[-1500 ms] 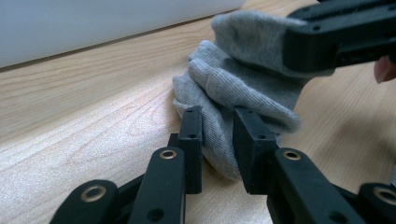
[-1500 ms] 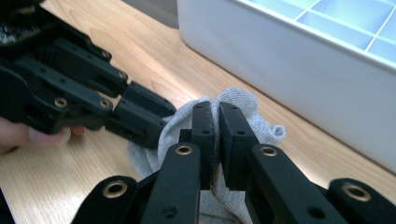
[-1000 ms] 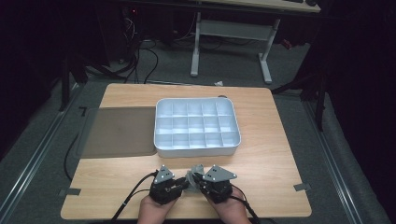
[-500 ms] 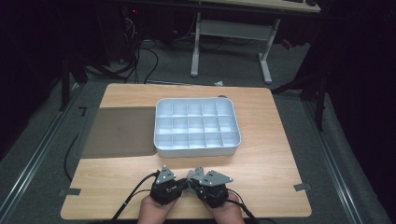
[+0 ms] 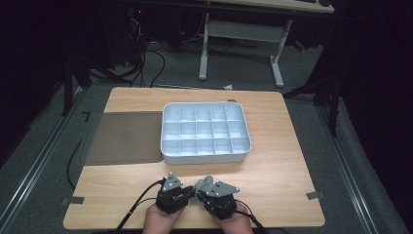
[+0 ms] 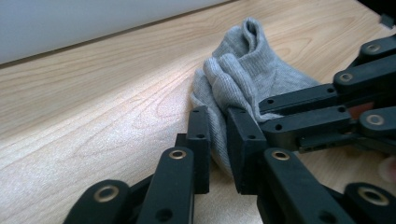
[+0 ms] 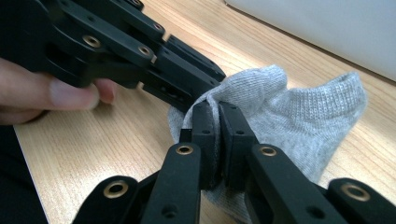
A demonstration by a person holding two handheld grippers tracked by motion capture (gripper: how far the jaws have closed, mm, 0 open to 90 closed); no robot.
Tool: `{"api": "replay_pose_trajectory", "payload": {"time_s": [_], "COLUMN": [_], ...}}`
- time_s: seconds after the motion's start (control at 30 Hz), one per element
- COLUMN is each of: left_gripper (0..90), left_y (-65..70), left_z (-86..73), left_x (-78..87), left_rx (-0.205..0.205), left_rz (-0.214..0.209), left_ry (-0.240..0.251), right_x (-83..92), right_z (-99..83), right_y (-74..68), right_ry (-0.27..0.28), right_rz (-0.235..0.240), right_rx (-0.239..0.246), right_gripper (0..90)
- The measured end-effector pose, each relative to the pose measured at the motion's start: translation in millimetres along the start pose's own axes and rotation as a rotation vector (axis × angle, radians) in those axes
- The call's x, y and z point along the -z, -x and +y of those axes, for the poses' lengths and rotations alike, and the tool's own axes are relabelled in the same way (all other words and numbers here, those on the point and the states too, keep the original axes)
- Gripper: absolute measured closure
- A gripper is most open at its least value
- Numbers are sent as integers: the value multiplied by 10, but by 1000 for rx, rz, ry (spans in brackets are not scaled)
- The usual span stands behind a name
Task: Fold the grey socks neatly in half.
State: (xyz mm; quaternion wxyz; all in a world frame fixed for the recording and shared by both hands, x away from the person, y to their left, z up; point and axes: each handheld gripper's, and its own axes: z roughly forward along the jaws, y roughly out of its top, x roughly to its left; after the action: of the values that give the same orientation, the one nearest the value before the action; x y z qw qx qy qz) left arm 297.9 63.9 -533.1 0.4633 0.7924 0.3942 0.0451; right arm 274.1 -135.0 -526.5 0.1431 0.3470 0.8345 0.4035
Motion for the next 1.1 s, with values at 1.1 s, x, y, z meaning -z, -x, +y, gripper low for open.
{"api": "replay_pose_trajectory", "payload": {"time_s": [1.1], "left_gripper": [900], "left_y": [1], "left_z": [90], "left_x": [176], "left_rx": [-43], "left_rz": [38], "left_ry": [78], "right_x": [-13], "right_z": [-36], "right_y": [-40], "right_ry": [13], "right_rz": [12], "right_rx": [26], "right_gripper": [867]}}
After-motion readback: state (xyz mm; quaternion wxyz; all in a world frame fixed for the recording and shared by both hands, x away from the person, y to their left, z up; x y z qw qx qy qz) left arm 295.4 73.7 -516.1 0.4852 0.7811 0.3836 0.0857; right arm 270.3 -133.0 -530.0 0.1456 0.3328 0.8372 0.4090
